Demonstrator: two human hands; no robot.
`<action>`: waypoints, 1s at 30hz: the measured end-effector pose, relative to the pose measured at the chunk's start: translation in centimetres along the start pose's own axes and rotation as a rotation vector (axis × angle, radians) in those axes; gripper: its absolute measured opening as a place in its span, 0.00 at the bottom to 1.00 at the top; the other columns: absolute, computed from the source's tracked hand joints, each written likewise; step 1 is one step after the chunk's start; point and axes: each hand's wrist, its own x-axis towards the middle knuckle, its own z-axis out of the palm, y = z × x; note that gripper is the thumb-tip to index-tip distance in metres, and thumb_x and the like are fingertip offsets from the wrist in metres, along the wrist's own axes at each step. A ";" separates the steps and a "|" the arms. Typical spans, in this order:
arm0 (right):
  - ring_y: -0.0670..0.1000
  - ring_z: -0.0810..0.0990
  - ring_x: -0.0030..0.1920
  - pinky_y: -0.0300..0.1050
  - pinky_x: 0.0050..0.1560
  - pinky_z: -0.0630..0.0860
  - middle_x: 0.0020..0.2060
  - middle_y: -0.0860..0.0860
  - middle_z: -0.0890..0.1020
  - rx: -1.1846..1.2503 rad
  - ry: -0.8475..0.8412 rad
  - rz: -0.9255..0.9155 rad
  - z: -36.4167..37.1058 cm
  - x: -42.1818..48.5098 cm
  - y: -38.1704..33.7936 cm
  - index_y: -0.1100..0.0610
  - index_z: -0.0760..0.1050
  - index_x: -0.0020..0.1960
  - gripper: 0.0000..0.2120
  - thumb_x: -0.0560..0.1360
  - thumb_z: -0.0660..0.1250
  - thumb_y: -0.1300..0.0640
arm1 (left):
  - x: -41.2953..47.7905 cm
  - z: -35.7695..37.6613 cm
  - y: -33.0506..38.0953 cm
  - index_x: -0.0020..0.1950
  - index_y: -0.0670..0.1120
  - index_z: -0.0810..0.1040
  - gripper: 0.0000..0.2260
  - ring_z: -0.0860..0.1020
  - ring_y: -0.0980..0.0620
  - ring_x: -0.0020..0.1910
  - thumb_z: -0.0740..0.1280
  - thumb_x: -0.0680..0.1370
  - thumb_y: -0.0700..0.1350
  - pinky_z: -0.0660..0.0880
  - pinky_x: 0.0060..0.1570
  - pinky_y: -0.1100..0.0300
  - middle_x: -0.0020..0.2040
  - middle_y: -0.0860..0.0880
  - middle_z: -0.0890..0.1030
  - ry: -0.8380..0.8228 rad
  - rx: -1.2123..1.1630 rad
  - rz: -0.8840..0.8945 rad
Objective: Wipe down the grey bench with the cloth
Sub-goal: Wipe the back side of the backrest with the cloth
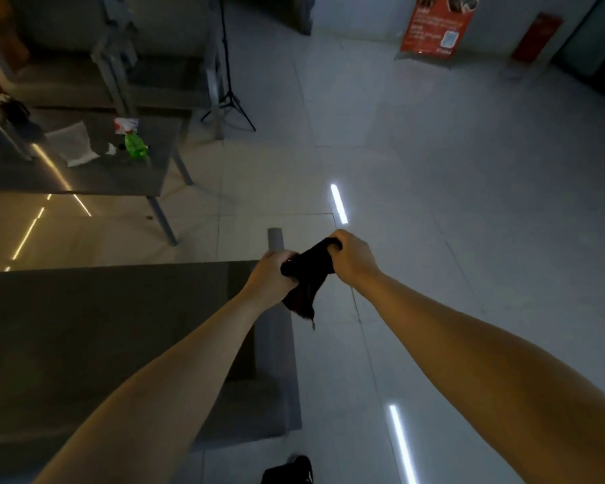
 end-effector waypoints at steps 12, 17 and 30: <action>0.52 0.81 0.47 0.44 0.45 0.77 0.44 0.50 0.82 0.262 -0.371 0.161 8.3 22.9 -10.7 0.56 0.78 0.44 0.24 0.79 0.61 0.35 | 17.2 -9.2 -10.7 0.53 0.48 0.79 0.17 0.71 0.50 0.55 0.70 0.76 0.61 0.71 0.58 0.56 0.57 0.50 0.72 0.598 -0.328 -0.559; 0.59 0.79 0.63 0.58 0.67 0.75 0.68 0.56 0.78 0.362 -0.761 0.300 17.5 35.3 -15.0 0.54 0.70 0.75 0.42 0.73 0.60 0.25 | 25.3 -13.2 -18.4 0.56 0.43 0.76 0.32 0.80 0.45 0.51 0.64 0.72 0.72 0.74 0.41 0.55 0.52 0.45 0.80 0.766 -0.757 -0.701; 0.60 0.81 0.62 0.55 0.61 0.78 0.62 0.59 0.81 0.667 -1.324 0.361 21.9 49.7 -25.7 0.58 0.72 0.73 0.28 0.81 0.61 0.40 | 33.7 -20.2 -18.8 0.70 0.51 0.65 0.40 0.75 0.45 0.64 0.65 0.67 0.75 0.71 0.58 0.50 0.64 0.46 0.76 0.960 -1.288 -0.738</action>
